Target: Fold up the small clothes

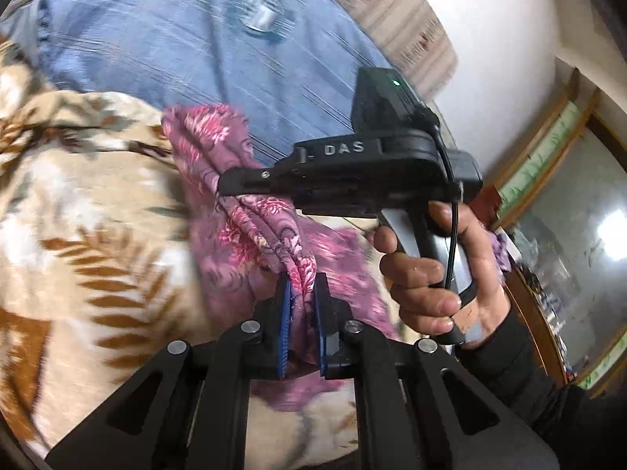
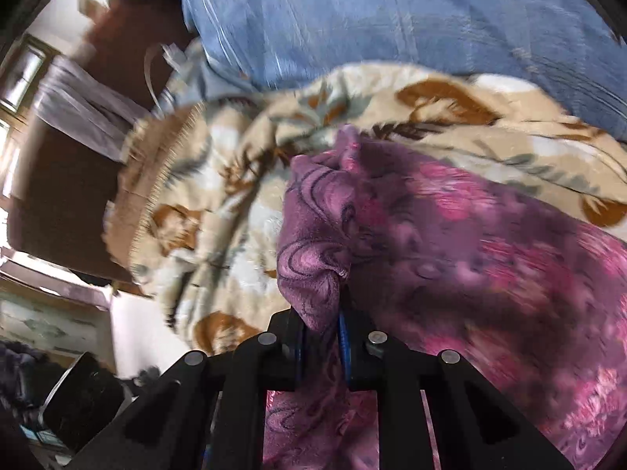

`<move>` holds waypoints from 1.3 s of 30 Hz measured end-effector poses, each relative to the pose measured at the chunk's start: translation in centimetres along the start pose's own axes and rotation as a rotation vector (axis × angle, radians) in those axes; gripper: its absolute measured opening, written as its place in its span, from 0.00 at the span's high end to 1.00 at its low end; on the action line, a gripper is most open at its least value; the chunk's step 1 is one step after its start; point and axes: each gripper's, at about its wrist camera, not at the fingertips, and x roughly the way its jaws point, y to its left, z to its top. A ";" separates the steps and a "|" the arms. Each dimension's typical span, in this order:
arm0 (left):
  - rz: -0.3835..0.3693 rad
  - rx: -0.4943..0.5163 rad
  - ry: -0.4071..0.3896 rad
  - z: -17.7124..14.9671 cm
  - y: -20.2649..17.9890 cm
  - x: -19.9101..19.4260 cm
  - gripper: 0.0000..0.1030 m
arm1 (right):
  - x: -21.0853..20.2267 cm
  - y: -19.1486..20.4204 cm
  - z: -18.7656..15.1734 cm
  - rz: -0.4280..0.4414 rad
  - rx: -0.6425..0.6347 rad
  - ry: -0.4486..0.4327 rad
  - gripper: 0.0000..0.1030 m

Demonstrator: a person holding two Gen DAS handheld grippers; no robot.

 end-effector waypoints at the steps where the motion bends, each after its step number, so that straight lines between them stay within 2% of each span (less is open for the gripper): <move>1: -0.002 0.029 0.014 0.0 -1.4 0.4 0.92 | -1.6 -0.8 -0.7 0.020 0.006 -0.030 0.87; 4: -0.033 0.104 0.045 0.0 -6.1 2.7 0.92 | -6.7 -4.1 -3.2 0.082 0.052 -0.125 0.87; 8: -0.054 0.221 0.119 -0.9 -12.4 7.7 0.92 | -13.0 -9.5 -7.2 0.148 0.120 -0.254 0.87; 11: -0.062 0.240 0.178 -1.0 -14.5 11.7 0.92 | -15.7 -13.5 -9.3 0.183 0.171 -0.317 0.87; 14: -0.055 0.256 0.257 -1.6 -15.8 15.9 0.92 | -16.8 -18.5 -11.0 0.227 0.247 -0.365 0.87; 18: -0.011 0.268 0.376 -3.8 -16.4 21.1 0.92 | -16.1 -24.3 -13.2 0.279 0.341 -0.408 0.87; 21: 0.031 0.280 0.451 -5.2 -16.4 23.9 0.92 | -14.2 -28.7 -14.7 0.309 0.469 -0.367 0.87; 23: 0.044 0.307 0.456 -6.0 -17.2 23.7 0.92 | -13.6 -30.1 -14.7 0.281 0.497 -0.312 0.87; 26: 0.098 0.370 0.442 -7.3 -18.2 24.0 0.91 | -14.2 -30.5 -15.1 0.286 0.521 -0.303 0.87; 27: 0.104 0.361 0.451 -7.6 -18.0 24.6 0.90 | -14.3 -30.4 -15.0 0.269 0.511 -0.306 0.86; 28: 0.109 0.338 0.478 -8.1 -17.3 25.7 0.88 | -14.3 -30.5 -14.9 0.236 0.510 -0.299 0.81; 30: 0.099 0.269 0.514 -8.0 -16.4 26.6 0.87 | -13.1 -30.8 -14.6 0.182 0.523 -0.268 0.81; 31: 0.067 0.221 0.504 -7.9 -16.3 25.6 0.78 | -13.0 -31.1 -14.7 0.180 0.526 -0.255 0.80; 32: 0.016 0.168 0.488 -7.4 -16.2 24.4 0.71 | -13.2 -31.1 -14.7 0.188 0.531 -0.256 0.73; 33: -0.022 0.136 0.465 -6.8 -16.1 23.0 0.49 | -14.0 -31.0 -14.9 0.190 0.526 -0.279 0.67; 34: -0.017 0.120 0.433 -6.3 -16.1 21.4 0.44 | -15.3 -30.5 -15.0 0.162 0.493 -0.322 0.49; 35: 0.003 0.120 0.402 -5.8 -16.1 19.7 0.44 | -16.6 -29.8 -15.1 0.127 0.452 -0.362 0.32; 37: 0.002 0.136 0.359 -5.2 -16.2 16.7 0.44 | -19.0 -28.0 -15.4 0.079 0.373 -0.431 0.31; 38: 0.029 0.161 0.329 -5.0 -16.2 15.3 0.43 | -20.1 -26.8 -15.9 0.066 0.342 -0.468 0.31; 39: 0.088 0.202 0.299 -5.1 -16.3 14.2 0.42 | -20.6 -26.2 -16.3 0.061 0.321 -0.485 0.31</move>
